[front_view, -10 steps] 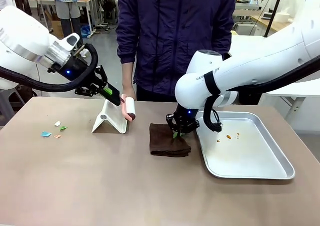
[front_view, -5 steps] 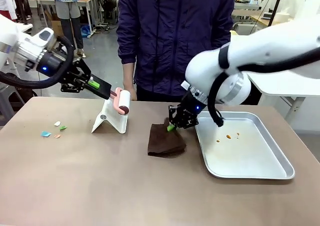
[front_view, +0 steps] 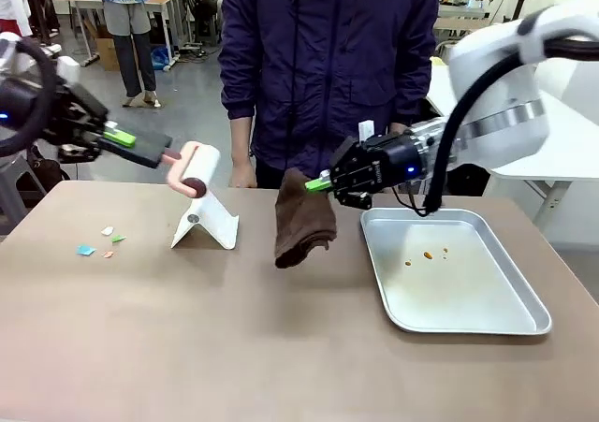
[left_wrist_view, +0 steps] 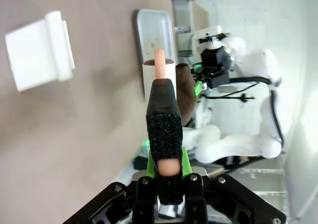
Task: Clean the surface of the table.
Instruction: Hold the Lint Roller with your left hand and the towel with your right hand.
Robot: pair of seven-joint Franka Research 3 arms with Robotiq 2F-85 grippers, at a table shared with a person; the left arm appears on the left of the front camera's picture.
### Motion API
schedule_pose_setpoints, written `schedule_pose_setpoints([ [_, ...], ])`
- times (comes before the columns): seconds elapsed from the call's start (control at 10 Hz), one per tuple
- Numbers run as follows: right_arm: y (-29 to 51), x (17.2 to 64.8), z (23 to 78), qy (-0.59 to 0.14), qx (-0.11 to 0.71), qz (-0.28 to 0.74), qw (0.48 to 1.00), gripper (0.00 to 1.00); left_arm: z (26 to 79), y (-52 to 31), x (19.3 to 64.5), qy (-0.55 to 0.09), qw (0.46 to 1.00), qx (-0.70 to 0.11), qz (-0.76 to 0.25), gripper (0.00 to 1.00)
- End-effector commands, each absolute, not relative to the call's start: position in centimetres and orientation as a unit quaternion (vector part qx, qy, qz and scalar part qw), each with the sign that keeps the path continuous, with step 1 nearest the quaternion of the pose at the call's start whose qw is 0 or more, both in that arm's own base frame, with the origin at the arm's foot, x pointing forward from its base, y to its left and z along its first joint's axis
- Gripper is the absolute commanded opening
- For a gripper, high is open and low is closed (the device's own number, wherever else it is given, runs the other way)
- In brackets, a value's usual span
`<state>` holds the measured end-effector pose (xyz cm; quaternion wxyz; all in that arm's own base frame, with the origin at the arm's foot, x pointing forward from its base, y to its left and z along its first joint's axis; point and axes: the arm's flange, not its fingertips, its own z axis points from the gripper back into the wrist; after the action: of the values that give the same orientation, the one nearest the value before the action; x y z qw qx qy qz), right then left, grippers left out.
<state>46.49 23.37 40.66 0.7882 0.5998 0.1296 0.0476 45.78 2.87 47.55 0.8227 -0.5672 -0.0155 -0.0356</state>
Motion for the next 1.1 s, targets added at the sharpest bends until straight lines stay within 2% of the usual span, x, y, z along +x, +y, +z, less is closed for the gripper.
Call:
schedule_pose_setpoints([
  [0.0, 21.4, 44.4, 42.3, 0.133, 0.622, 0.000, 0.771, 0.00, 48.6, 5.4, 40.8, -0.019, 0.779, -0.626, 0.024, 0.00],
  [0.2, 19.3, 43.7, 43.6, 0.071, 0.647, 0.014, 0.759, 0.00, 47.2, 7.8, 38.4, -0.055, 0.749, -0.657, 0.064, 0.00],
  [0.3, 19.1, 43.8, 43.4, 0.056, 0.654, 0.016, 0.754, 0.00, 46.4, 8.3, 38.7, -0.056, 0.744, -0.660, 0.091, 0.00],
  [0.4, 19.7, 44.6, 43.2, 0.114, 0.635, 0.020, 0.764, 0.00, 47.6, 8.3, 39.0, -0.030, 0.771, -0.635, 0.039, 0.00],
  [0.7, 19.7, 44.6, 43.2, 0.114, 0.635, 0.020, 0.764, 0.00, 47.6, 8.3, 39.0, -0.030, 0.771, -0.635, 0.039, 0.00],
  [0.8, 19.3, 44.3, 42.9, 0.106, 0.637, 0.015, 0.763, 0.10, 47.6, 8.3, 39.0, -0.030, 0.771, -0.635, 0.039, 0.00],
  [0.9, 20.0, 45.2, 42.0, 0.155, 0.635, 0.022, 0.756, 0.10, 47.3, 8.0, 38.9, -0.034, 0.768, -0.637, 0.047, 0.19],
  [1.0, 17.3, 47.1, 42.9, 0.147, 0.679, -0.005, 0.719, 0.10, 48.1, 8.7, 38.7, -0.046, 0.768, -0.638, 0.020, 0.19],
])
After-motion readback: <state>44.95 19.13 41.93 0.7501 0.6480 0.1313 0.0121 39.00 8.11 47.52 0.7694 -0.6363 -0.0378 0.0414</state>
